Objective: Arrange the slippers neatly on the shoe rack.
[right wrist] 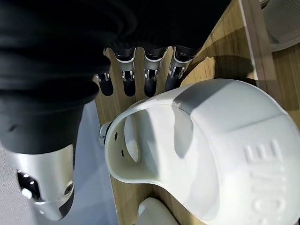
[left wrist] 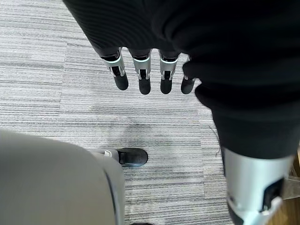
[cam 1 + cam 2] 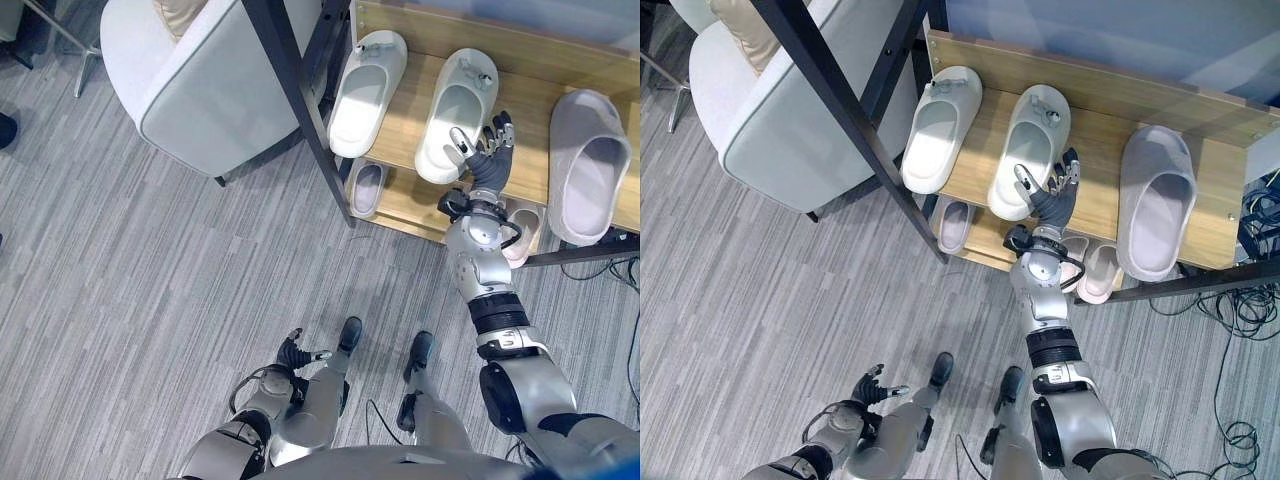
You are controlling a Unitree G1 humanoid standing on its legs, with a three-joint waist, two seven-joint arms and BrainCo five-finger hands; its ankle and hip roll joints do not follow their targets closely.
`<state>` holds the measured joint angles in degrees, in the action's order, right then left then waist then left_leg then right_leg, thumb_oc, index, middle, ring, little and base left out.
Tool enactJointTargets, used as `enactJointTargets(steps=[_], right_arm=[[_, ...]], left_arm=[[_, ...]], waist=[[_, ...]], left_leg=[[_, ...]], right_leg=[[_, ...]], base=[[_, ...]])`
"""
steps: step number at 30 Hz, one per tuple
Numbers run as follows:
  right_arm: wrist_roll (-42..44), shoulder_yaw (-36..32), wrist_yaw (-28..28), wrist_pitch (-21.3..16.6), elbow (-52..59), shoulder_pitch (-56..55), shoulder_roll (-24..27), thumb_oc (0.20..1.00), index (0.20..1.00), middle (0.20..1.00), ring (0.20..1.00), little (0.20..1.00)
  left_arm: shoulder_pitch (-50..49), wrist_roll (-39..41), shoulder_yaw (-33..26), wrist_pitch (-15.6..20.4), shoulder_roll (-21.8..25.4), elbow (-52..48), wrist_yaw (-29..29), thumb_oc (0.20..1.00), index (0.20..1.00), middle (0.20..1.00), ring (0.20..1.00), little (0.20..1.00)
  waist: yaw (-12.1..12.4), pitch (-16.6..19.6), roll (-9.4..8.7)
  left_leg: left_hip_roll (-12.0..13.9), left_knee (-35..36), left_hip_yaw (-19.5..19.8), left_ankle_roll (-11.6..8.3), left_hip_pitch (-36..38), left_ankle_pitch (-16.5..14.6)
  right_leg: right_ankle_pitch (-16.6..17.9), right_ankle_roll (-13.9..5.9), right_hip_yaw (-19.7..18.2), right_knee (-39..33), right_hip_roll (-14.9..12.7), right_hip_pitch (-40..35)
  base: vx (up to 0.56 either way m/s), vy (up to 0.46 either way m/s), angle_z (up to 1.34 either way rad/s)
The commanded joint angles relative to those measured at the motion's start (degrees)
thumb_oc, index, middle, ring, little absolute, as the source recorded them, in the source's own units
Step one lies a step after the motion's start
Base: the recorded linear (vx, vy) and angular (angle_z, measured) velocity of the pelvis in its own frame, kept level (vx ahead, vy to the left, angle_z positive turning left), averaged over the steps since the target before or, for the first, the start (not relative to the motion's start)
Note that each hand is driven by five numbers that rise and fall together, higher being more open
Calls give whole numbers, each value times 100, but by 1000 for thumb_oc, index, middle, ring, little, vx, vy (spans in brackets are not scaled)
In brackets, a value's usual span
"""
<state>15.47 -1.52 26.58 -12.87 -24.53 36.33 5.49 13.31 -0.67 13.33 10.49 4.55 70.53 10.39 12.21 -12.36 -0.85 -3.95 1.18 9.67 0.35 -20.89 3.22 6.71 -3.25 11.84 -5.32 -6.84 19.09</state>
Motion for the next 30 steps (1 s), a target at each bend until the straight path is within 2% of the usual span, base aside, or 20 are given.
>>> enactJointTargets(steps=[1, 6, 10, 13, 18, 21, 26, 30], right_arm=[[5, 72, -113, 100, 152, 189, 8, 1000, 1000, 1000, 1000, 1000], [-442, 32, 91, 193, -66, 350, 375, 1000, 1000, 1000, 1000, 1000], [-756, -137, 394, 118, -447, 601, 669, 1000, 1000, 1000, 1000, 1000], [-591, -265, 494, 93, -679, 721, 785, 1000, 1000, 1000, 1000, 1000], [-304, -274, 419, 58, -787, 821, 794, 1000, 1000, 1000, 1000, 1000], [182, -280, 274, 35, -749, 847, 510, 1000, 1000, 1000, 1000, 1000], [185, -147, 63, 91, -609, 630, 293, 1000, 1000, 1000, 1000, 1000], [5, -70, 13, 154, -618, 552, 415, 1000, 1000, 1000, 1000, 1000]], left_arm=[[209, 15, 150, 9, -67, 388, 144, 1000, 1000, 1000, 1000, 1000], [266, 21, 103, 10, -55, 329, 210, 1000, 1000, 1000, 1000, 1000], [282, -5, 84, 12, -96, 298, 222, 1000, 1000, 1000, 1000, 1000], [208, 16, 109, 18, -140, 351, 205, 1000, 1000, 1000, 1000, 1000], [221, 56, 137, 15, -137, 391, 203, 1000, 1000, 1000, 1000, 1000], [232, 143, 174, 9, -145, 475, 175, 1000, 1000, 1000, 1000, 1000], [186, 169, 158, -9, -141, 518, 154, 1000, 1000, 1000, 1000, 1000], [170, 186, 130, -14, -129, 526, 146, 1000, 1000, 1000, 1000, 1000]], waist=[[284, -216, -98], [279, -274, -78], [291, -323, -5], [309, -302, 42], [345, -253, 46], [349, -234, 21], [351, -224, -15], [349, -239, -39]], left_leg=[[-49, 382, 190, -574, 45, -56], [-44, 382, 230, -568, 39, -57], [-49, 382, 244, -558, 24, -57], [-65, 382, 262, -556, -14, -45], [-90, 382, 283, -560, -46, -43], [-91, 382, 264, -564, -48, -40], [-96, 382, 285, -574, -27, -46], [-110, 382, 333, -572, -24, -49]], right_leg=[[46, -265, 59, 32, -119, -1129], [22, -255, 101, 32, -122, -1136], [2, -249, 86, 32, -122, -1111], [-12, -251, 97, 32, -131, -1090], [-16, -255, 118, 32, -139, -1064], [-14, -251, 103, 32, -138, -1060], [-8, -249, 135, 32, -145, -1100], [-7, -250, 169, 32, -152, -1117]], base=[[-1, -16, 8], [-1, -2, 1], [-5, 8, 0], [-9, 28, 0], [0, 0, 0], [0, 0, 0], [0, 0, 0], [-2, 7, 7]])
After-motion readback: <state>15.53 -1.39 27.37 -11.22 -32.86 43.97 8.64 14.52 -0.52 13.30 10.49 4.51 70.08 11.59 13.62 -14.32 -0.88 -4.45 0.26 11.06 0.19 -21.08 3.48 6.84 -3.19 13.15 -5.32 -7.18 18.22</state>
